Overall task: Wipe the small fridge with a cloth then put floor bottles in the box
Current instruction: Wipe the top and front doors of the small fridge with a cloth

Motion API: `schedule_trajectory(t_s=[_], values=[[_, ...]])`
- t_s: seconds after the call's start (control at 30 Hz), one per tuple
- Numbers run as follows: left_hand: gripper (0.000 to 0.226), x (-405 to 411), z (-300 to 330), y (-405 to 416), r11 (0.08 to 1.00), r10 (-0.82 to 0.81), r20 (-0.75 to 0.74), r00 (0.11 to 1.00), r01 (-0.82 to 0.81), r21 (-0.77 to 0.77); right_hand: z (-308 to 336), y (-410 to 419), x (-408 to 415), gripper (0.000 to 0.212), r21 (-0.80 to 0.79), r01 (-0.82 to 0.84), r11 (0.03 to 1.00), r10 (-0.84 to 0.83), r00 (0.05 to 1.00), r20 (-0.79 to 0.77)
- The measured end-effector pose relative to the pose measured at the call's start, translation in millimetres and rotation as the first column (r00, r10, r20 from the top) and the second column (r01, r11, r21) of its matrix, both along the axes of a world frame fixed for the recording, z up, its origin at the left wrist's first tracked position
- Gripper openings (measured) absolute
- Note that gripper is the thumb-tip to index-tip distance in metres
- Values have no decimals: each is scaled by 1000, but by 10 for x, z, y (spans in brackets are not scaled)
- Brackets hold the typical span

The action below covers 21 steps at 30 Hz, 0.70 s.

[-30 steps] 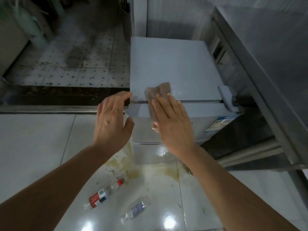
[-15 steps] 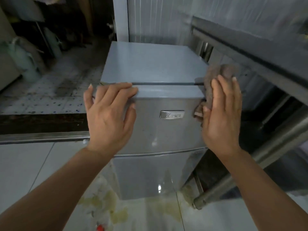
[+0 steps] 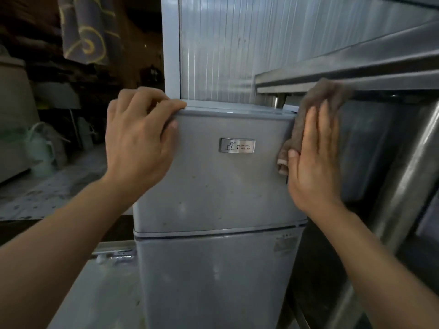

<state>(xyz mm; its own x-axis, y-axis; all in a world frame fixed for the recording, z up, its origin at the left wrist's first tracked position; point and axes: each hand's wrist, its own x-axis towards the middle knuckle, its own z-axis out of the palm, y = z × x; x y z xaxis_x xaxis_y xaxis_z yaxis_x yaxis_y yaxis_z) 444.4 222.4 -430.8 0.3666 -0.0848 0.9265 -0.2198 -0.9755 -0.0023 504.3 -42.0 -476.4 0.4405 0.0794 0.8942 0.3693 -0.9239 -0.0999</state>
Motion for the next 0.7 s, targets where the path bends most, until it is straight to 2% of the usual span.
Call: schedule_trajectory(t_s=[0.13,0.27,0.4,0.47,0.6,0.7], values=[[35,-6,-7,58,999,-13,-3,1000,13,29,-480,14,-45,74,27,-20,999,22,997,-79],[35,-51,-13,210,998,-36,21,999,37,-45,-337,-195,33,67,-8,-69,998,69,998,-7],[41,-84,-131,320,994,-44,27,999,46,-100,-254,87,-2,64,161,-154,975,149,988,43],[43,-70,-148,320,991,-58,34,998,61,-117,-300,414,-75,63,194,-180,964,167,983,80],[43,-53,-153,302,983,-90,56,994,98,-155,-272,1156,-248,60,150,-285,947,261,952,162],[45,-66,-162,329,984,-105,48,993,111,-143,-301,1538,-314,62,-39,-371,928,372,913,169]])
